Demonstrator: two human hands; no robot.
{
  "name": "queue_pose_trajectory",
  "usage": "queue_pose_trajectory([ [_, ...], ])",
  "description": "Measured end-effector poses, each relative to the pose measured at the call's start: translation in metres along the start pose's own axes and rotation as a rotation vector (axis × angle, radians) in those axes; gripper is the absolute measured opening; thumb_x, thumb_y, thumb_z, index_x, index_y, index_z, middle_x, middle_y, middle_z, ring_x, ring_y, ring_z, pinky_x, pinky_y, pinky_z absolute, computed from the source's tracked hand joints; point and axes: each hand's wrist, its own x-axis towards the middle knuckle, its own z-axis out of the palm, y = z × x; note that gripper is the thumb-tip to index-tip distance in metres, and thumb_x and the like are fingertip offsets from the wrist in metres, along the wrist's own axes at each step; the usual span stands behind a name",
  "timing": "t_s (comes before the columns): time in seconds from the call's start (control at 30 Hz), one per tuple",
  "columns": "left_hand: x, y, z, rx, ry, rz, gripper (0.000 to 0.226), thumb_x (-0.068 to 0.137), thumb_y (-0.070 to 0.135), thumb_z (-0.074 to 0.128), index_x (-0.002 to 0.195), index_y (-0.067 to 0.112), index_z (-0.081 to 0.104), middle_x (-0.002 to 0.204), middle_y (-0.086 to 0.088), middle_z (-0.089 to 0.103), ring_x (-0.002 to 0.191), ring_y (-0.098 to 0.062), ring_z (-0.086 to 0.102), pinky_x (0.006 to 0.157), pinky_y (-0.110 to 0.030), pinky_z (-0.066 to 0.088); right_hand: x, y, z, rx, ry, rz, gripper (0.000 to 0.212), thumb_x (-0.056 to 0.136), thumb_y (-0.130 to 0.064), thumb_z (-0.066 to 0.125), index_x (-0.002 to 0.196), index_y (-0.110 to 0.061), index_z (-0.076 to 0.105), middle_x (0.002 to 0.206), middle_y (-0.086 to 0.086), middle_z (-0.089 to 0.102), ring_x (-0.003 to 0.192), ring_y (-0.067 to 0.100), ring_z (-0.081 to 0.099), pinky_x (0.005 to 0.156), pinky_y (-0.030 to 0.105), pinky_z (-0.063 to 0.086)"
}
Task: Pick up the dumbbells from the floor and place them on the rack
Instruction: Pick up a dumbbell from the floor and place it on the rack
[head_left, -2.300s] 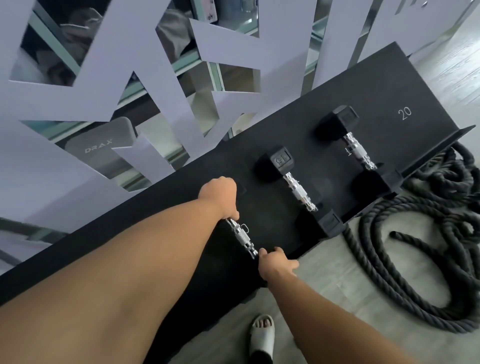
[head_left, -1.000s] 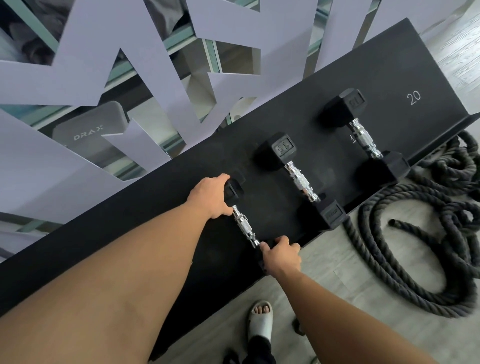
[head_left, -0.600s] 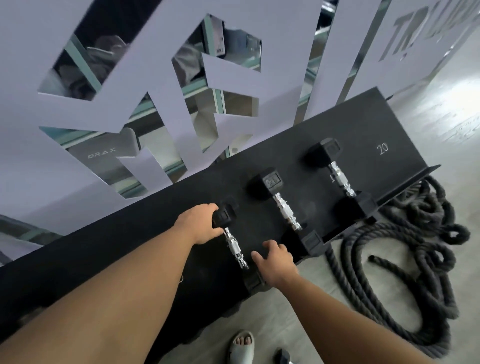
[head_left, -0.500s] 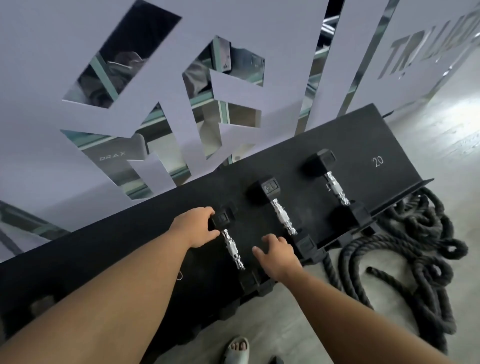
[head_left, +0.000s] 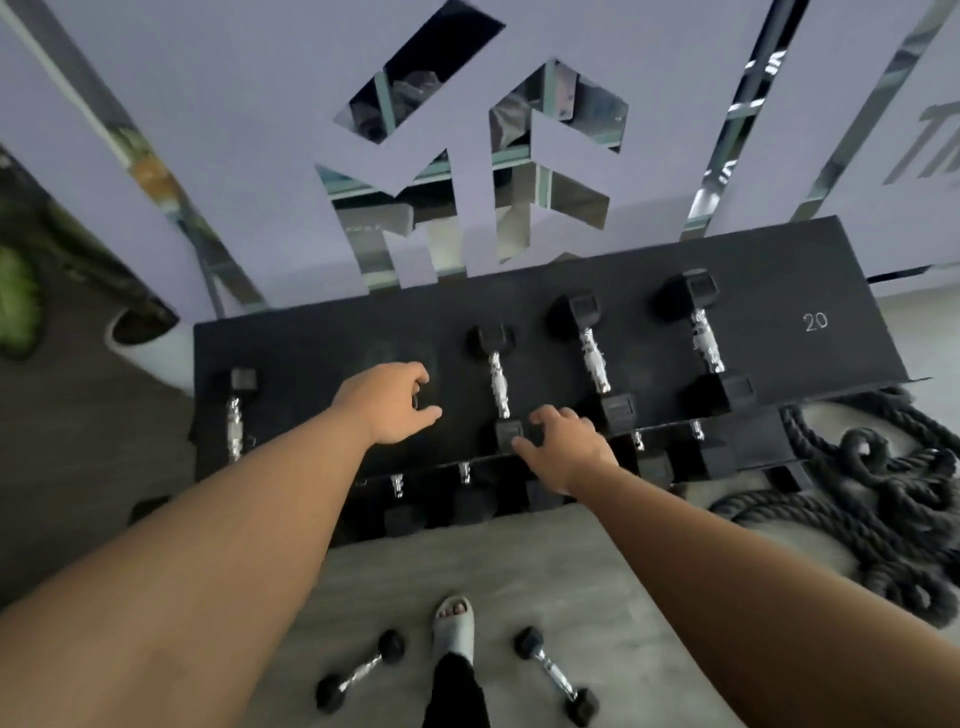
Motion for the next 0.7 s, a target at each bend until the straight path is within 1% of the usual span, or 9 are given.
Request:
queue_pose_trajectory([
  [0.1, -0.048, -0.006, 0.017, -0.018, -0.001, -0.024, 0.056, 0.088, 0.059, 0.065, 0.134, 0.029, 0.057, 0.126, 0.013, 0.065, 0.113, -0.013, 0.061, 0.087, -0.035, 0.050, -0.024, -0.017, 0.013, -0.052, -0.005, -0.055, 0.055, 0.092, -0.056, 0.054, 0.134, -0.021, 0.051, 0.134, 0.010, 0.054, 0.125, 0.036, 0.049, 0.102, 0.049, 0.043],
  [0.2, -0.088, -0.024, 0.036, -0.043, -0.010, -0.087, 0.055, 0.086, 0.060, 0.066, 0.132, 0.031, 0.059, 0.124, 0.015, 0.066, 0.114, -0.014, 0.061, 0.089, -0.036, 0.049, -0.040, -0.032, 0.032, -0.105, -0.042, -0.106, 0.056, 0.093, -0.055, 0.053, 0.138, -0.022, 0.050, 0.138, 0.009, 0.054, 0.126, 0.036, 0.049, 0.102, 0.048, 0.040],
  [0.3, -0.124, -0.050, 0.059, -0.048, -0.036, -0.143, 0.050, 0.086, 0.061, 0.065, 0.127, 0.032, 0.061, 0.117, 0.017, 0.068, 0.109, -0.014, 0.062, 0.083, -0.033, 0.047, -0.054, -0.044, 0.056, -0.158, -0.069, -0.138, 0.055, 0.093, -0.056, 0.053, 0.138, -0.024, 0.052, 0.138, 0.008, 0.055, 0.127, 0.034, 0.049, 0.103, 0.048, 0.040],
  [0.4, -0.155, -0.078, 0.079, -0.060, -0.083, -0.180, 0.047, 0.084, 0.063, 0.066, 0.121, 0.033, 0.063, 0.110, 0.018, 0.069, 0.102, -0.013, 0.064, 0.082, -0.034, 0.051, -0.070, -0.053, 0.082, -0.212, -0.110, -0.143, 0.051, 0.094, -0.054, 0.052, 0.135, -0.023, 0.055, 0.136, 0.008, 0.055, 0.127, 0.034, 0.049, 0.104, 0.048, 0.039],
  [0.5, -0.179, -0.109, 0.095, -0.058, -0.110, -0.203, 0.046, 0.084, 0.062, 0.068, 0.119, 0.033, 0.065, 0.109, 0.016, 0.069, 0.094, -0.011, 0.058, 0.073, -0.031, 0.044, -0.086, -0.062, 0.105, -0.243, -0.135, -0.104, 0.051, 0.095, -0.053, 0.052, 0.137, -0.024, 0.054, 0.136, 0.007, 0.055, 0.129, 0.033, 0.048, 0.106, 0.048, 0.037],
  [0.53, -0.187, -0.120, 0.102, -0.053, -0.116, -0.202, 0.046, 0.084, 0.062, 0.068, 0.120, 0.033, 0.065, 0.108, 0.016, 0.069, 0.093, -0.010, 0.057, 0.072, -0.031, 0.042, -0.091, -0.067, 0.114, -0.254, -0.141, -0.091, 0.052, 0.095, -0.053, 0.052, 0.138, -0.024, 0.053, 0.136, 0.007, 0.055, 0.129, 0.033, 0.047, 0.106, 0.047, 0.037],
  [0.6, -0.200, -0.143, 0.114, -0.060, -0.135, -0.205, 0.047, 0.083, 0.063, 0.067, 0.119, 0.032, 0.065, 0.108, 0.016, 0.069, 0.096, -0.011, 0.059, 0.076, -0.032, 0.045, -0.101, -0.078, 0.133, -0.285, -0.152, -0.067, 0.052, 0.095, -0.053, 0.052, 0.139, -0.024, 0.052, 0.136, 0.007, 0.054, 0.128, 0.032, 0.047, 0.105, 0.047, 0.037],
  [0.7, -0.221, -0.179, 0.133, -0.104, -0.172, -0.213, 0.048, 0.081, 0.064, 0.068, 0.117, 0.033, 0.065, 0.107, 0.015, 0.069, 0.102, -0.016, 0.065, 0.087, -0.035, 0.052, -0.115, -0.098, 0.168, -0.332, -0.178, -0.025, 0.052, 0.094, -0.052, 0.052, 0.138, -0.024, 0.053, 0.134, 0.006, 0.055, 0.127, 0.032, 0.049, 0.104, 0.047, 0.039],
])
